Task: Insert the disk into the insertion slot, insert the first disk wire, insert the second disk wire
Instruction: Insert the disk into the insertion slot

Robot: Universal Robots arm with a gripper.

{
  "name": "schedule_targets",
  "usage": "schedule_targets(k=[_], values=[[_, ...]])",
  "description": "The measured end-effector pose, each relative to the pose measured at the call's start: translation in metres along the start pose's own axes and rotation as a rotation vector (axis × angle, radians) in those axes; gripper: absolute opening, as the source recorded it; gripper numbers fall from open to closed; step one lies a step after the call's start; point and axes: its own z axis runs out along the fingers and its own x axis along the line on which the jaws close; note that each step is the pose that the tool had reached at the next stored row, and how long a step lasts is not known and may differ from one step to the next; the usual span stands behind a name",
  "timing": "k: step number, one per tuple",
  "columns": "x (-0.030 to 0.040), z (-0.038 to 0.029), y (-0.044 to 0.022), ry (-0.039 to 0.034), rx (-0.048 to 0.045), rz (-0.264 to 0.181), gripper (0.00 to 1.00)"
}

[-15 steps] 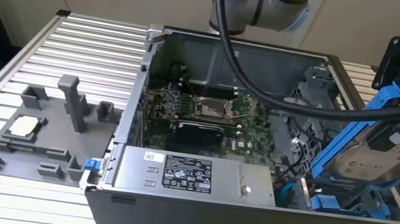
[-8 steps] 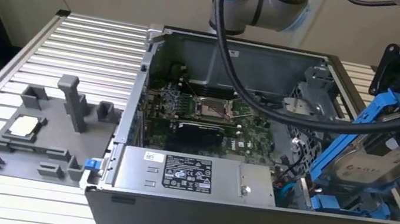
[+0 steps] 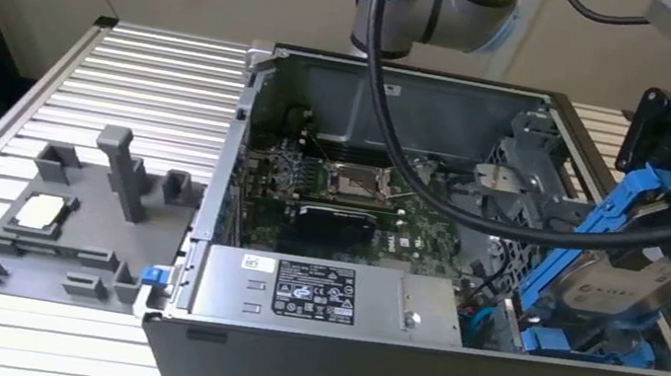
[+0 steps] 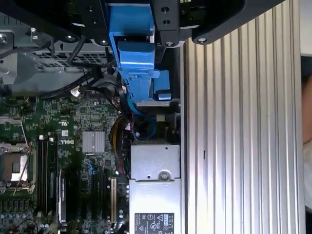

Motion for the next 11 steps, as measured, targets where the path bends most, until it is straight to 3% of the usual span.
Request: schedule_targets(k=[11], values=[[-0.0003,0.0131,-0.0027,0.0005,0.0002,-0.012,0.33]])
